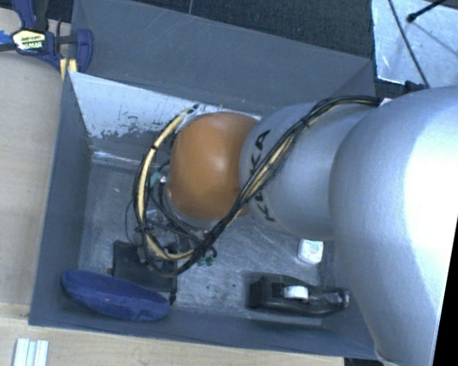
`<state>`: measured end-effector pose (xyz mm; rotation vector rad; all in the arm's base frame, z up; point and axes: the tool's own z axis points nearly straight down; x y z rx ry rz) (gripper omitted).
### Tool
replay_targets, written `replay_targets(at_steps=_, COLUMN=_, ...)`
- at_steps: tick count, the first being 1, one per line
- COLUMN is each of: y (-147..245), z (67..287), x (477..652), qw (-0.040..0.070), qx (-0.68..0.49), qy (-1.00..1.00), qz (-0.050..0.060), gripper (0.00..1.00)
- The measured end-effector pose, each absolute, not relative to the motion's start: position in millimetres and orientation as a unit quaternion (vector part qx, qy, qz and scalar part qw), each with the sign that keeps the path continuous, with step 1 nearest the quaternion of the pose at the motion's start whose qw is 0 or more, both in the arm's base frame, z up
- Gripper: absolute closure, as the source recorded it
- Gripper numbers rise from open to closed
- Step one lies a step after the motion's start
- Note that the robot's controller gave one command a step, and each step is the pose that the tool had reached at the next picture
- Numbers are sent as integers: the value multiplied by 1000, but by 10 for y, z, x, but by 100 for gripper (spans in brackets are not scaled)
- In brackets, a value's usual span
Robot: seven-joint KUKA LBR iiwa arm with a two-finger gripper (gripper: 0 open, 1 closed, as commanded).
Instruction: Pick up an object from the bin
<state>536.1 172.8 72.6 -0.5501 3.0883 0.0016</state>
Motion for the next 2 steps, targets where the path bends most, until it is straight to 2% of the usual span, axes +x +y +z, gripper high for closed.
replay_targets(at_steps=1, y=1636, z=1946, x=5282, qw=6, qx=-184, qy=983, qz=0, gripper=100)
replay_targets(at_steps=2, y=1524, z=2880, x=5231, qw=5, qx=-329, qy=944, qz=0, gripper=100)
